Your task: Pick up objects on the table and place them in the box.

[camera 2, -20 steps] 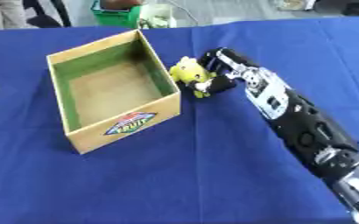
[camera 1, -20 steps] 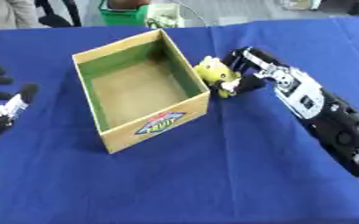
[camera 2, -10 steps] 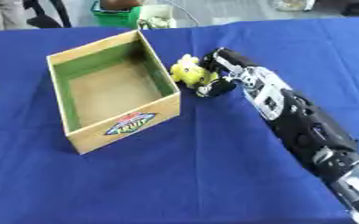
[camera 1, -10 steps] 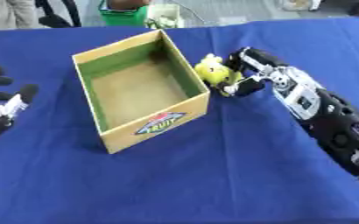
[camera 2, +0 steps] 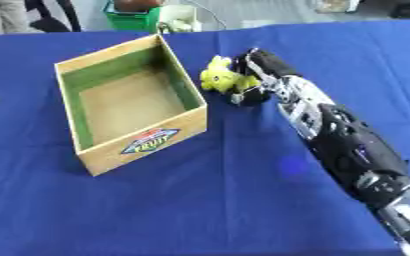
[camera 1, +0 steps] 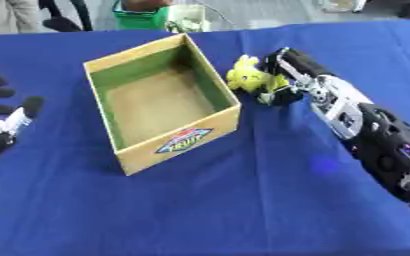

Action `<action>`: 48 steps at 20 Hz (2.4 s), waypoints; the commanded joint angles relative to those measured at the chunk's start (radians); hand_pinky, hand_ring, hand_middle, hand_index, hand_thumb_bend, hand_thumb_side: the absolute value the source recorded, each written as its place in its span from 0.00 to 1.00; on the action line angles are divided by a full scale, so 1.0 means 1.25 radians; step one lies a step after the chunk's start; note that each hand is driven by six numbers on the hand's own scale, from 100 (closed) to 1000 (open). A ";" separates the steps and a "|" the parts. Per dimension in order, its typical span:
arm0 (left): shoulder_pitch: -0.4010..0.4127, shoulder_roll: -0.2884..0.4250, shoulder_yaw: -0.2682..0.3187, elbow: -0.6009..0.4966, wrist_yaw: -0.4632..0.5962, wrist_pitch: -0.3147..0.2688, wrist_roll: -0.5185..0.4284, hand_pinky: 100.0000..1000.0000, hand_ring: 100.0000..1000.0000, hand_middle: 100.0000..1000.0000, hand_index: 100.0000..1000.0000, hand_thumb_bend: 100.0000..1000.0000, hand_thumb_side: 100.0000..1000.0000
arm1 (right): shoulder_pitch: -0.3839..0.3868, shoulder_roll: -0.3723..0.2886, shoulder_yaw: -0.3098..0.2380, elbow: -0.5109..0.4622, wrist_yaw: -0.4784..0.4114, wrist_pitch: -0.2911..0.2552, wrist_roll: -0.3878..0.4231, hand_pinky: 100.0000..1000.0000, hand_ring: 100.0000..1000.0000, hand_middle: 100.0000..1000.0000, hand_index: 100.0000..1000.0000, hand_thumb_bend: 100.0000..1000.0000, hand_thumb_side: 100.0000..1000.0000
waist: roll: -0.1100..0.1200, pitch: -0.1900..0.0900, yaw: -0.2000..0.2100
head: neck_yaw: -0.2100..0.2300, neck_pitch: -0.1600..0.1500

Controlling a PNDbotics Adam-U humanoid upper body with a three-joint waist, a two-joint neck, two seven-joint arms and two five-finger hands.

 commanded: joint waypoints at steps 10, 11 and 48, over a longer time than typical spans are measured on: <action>-0.006 0.014 0.003 -0.009 -0.001 -0.001 -0.001 0.45 0.61 0.57 0.61 0.70 0.09 | -0.042 -0.052 -0.034 -0.134 -0.063 0.029 -0.043 0.43 0.38 0.07 0.13 0.00 0.00 | -0.001 -0.016 -0.002 | 0.003 0.002; -0.006 0.014 0.002 -0.009 -0.001 -0.001 -0.001 0.45 0.61 0.57 0.61 0.70 0.09 | -0.050 -0.051 -0.032 -0.141 -0.065 0.029 -0.041 0.44 0.38 0.07 0.13 0.00 0.00 | -0.001 -0.016 -0.002 | 0.002 0.002; -0.004 0.006 -0.010 -0.006 0.002 0.000 -0.014 0.45 0.61 0.56 0.61 0.70 0.09 | -0.159 0.177 0.061 0.005 0.042 -0.073 0.129 0.62 0.65 0.60 0.72 0.18 0.12 | 0.002 -0.026 0.022 | -0.028 0.015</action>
